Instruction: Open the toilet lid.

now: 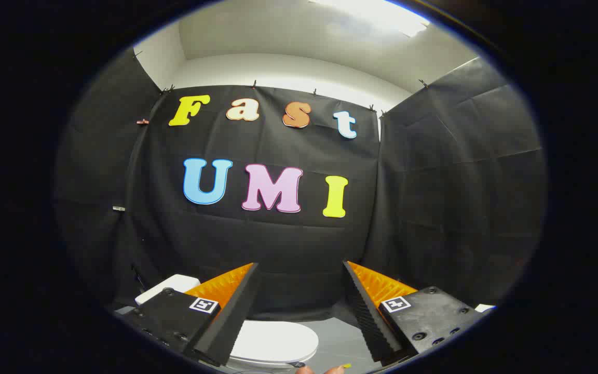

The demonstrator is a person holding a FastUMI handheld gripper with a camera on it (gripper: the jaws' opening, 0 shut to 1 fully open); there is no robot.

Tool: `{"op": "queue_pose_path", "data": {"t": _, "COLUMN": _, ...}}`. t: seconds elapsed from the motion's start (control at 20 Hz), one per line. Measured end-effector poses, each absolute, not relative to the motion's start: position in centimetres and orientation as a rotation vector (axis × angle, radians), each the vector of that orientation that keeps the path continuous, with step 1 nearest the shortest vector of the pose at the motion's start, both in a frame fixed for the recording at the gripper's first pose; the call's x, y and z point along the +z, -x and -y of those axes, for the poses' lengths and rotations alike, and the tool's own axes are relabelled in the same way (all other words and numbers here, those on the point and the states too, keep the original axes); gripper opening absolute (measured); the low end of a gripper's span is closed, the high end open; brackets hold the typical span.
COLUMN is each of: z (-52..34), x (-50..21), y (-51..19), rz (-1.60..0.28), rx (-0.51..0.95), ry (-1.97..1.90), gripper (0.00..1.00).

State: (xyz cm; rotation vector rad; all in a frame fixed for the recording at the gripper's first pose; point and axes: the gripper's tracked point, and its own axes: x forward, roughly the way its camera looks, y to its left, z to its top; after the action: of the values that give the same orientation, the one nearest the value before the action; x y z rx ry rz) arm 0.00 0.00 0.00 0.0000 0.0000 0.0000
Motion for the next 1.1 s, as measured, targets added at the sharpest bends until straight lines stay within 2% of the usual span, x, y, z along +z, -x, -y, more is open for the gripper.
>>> {"op": "queue_pose_path", "data": {"t": 1.1, "z": 0.48, "x": 0.89, "y": 0.83, "rz": -0.005, "rx": -0.001, "ry": 0.011, "gripper": 0.98}}
